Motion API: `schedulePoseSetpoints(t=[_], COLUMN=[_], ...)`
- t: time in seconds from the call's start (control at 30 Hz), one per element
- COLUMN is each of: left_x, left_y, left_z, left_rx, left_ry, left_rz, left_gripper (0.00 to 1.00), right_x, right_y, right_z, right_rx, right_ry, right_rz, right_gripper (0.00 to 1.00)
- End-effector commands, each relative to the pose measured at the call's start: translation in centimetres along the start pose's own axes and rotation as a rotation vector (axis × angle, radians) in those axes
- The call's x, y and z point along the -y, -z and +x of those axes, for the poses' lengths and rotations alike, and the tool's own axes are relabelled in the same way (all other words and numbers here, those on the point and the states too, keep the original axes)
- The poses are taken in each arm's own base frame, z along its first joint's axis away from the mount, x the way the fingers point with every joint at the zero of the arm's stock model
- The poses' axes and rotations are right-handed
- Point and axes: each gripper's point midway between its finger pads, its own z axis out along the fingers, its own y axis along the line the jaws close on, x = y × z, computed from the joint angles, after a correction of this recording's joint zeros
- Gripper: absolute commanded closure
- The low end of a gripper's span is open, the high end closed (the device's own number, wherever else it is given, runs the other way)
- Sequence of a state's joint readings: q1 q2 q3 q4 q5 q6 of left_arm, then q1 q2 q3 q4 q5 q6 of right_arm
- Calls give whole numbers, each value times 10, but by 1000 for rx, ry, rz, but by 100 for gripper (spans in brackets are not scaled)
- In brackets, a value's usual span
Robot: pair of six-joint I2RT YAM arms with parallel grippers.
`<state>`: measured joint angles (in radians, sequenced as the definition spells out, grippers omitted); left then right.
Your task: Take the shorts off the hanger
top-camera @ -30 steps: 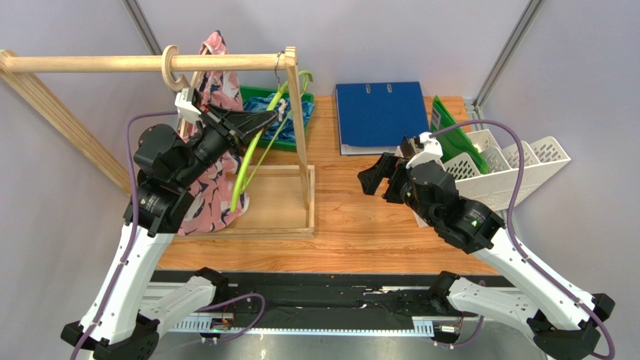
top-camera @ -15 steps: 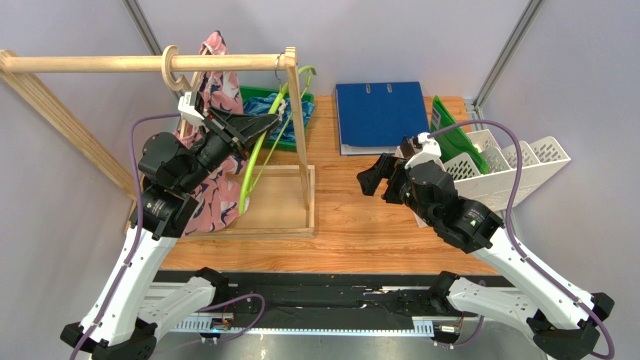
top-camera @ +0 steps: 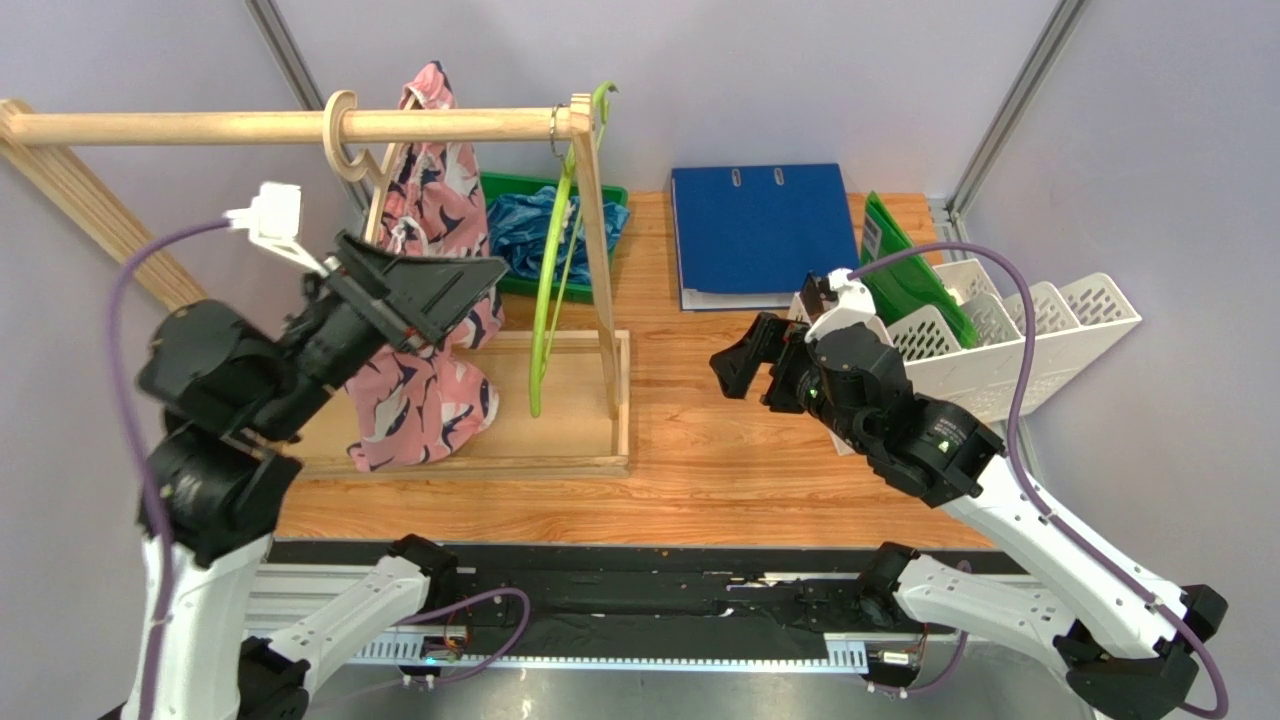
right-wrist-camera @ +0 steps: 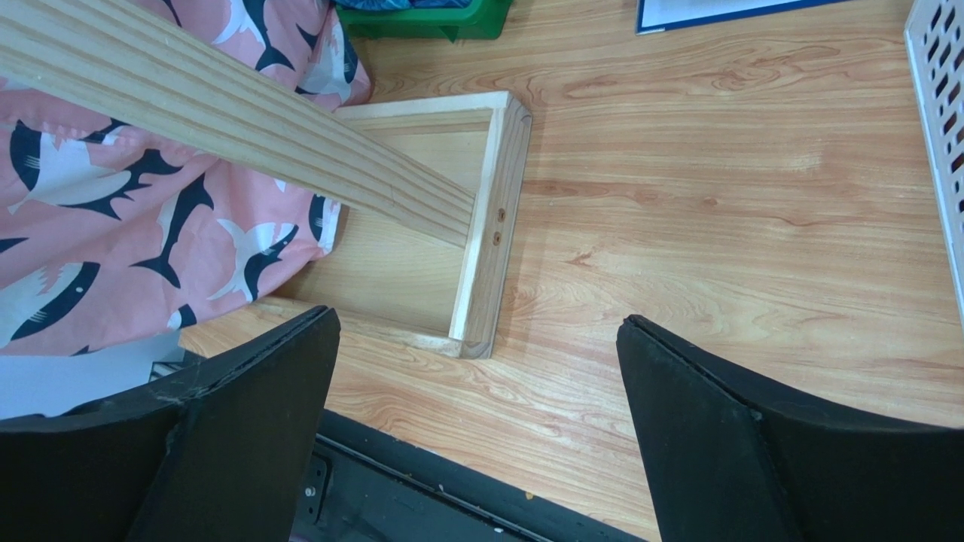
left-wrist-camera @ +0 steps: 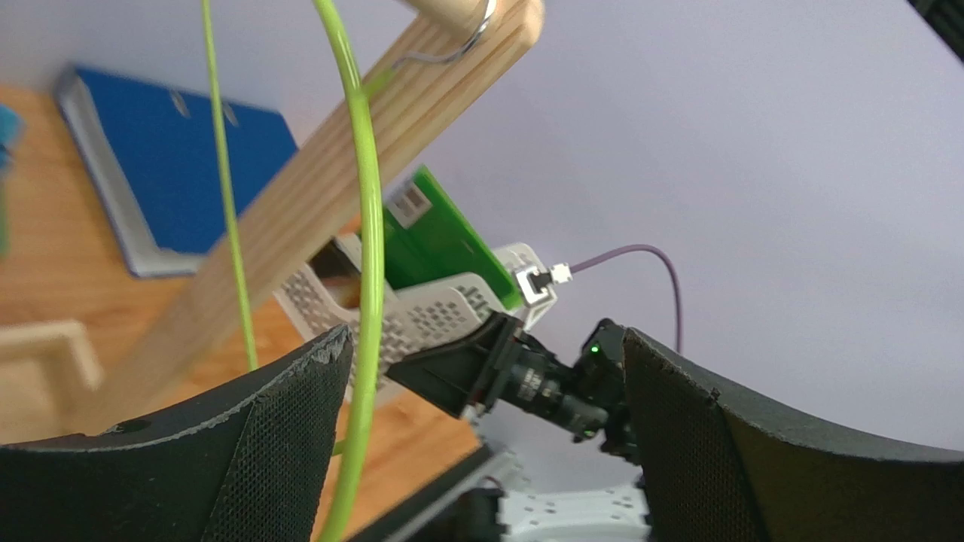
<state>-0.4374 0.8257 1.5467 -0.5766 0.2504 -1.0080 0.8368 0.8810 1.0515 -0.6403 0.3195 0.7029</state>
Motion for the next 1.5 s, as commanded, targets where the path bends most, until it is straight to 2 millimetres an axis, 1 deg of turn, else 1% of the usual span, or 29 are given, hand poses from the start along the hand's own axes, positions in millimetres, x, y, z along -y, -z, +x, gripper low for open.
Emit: schedulePoseSetpoints(t=[0.0, 0.03, 0.07, 0.1, 0.13, 0.2, 0.23, 0.27, 0.3, 0.33, 0.37, 0.4, 0.43, 0.47, 0.5, 0.53, 0.57, 0.63, 0.67, 0.77, 0.93, 0.97, 1.0, 1.1, 1.13, 1.23, 1.27, 1.33, 1.47], left_x=[-33, -27, -31, -39, -35, -44, -48, -65, -62, -66, -76, -72, -74, -73, -74, -80, -79, -82, -78, -78, -102, -104, -113, -120, -119, -127, -124, -120, -132], left_y=[47, 55, 62, 64, 71, 73, 72, 65, 66, 62, 50, 49, 45, 35, 33, 34, 29, 26, 23, 22, 20, 23, 26, 30, 27, 21, 13, 6, 1], left_z=[-13, -22, -32, -31, -44, -60, -64, -67, -75, -77, -78, -81, -84, -82, -85, -95, -94, -96, -98, -101, -100, -104, -107, -116, -114, -114, -108, -107, -105], left_rx=[-5, 20, 43, 13, 55, 68, 64, 22, 36, 18, -13, -14, -13, -31, -24, 5, 3, 1, 10, 22, -3, 13, 20, 48, 38, 37, 9, 3, -12], left_ry=[-438, -488, -576, -603, -635, -714, -736, -769, -780, -796, -799, -803, -806, -807, -795, -775, -765, -755, -754, -737, -678, -675, -667, -662, -641, -575, -556, -511, -435], left_rz=[-215, -222, -263, -301, -334, -417, -452, -536, -553, -582, -621, -614, -623, -589, -584, -614, -586, -581, -547, -534, -589, -597, -622, -638, -609, -579, -505, -433, -399], left_gripper=[9, 9, 9, 9, 7, 1, 1, 1, 1, 1, 1, 1, 2, 7, 10, 15, 19, 21, 21, 23, 30, 32, 32, 34, 35, 36, 36, 36, 37], right_x=[-10, -10, -12, -13, -14, -17, -17, -17, -18, -19, -21, -22, -22, -22, -22, -22, -22, -22, -21, -19, -17, -17, -16, -16, -16, -16, -16, -16, -14], right_y=[6, 7, 8, 8, 8, 7, 7, 7, 7, 7, 8, 8, 9, 10, 11, 12, 13, 15, 16, 19, 24, 25, 25, 27, 27, 27, 27, 27, 27], right_z=[-1, -1, -1, 0, 0, 1, 0, 0, 1, 0, 1, 0, -1, -1, -2, -3, -4, -5, -5, -5, -5, -4, -5, -5, -4, -5, -5, -4, -4], right_rx=[-16, -19, -22, -26, -26, -31, -32, -31, -34, -33, -41, -38, -37, -37, -33, -31, -30, -28, -29, -28, -24, -24, -23, -21, -22, -19, -22, -25, -19], right_ry=[9, 11, 11, 12, 13, 17, 17, 19, 20, 23, 27, 32, 34, 34, 37, 38, 40, 46, 47, 53, 52, 51, 51, 55, 55, 56, 56, 57, 59], right_rz=[-47, -50, -61, -68, -75, -85, -84, -85, -86, -92, -104, -108, -109, -109, -111, -112, -115, -115, -114, -112, -116, -116, -117, -120, -121, -122, -123, -123, -118], right_gripper=[0, 0, 0, 0, 0, 0, 0, 0, 0, 0, 0, 0, 0, 0, 0, 0, 0, 0, 0, 0, 0, 0, 0, 0, 0, 0, 0, 0, 0])
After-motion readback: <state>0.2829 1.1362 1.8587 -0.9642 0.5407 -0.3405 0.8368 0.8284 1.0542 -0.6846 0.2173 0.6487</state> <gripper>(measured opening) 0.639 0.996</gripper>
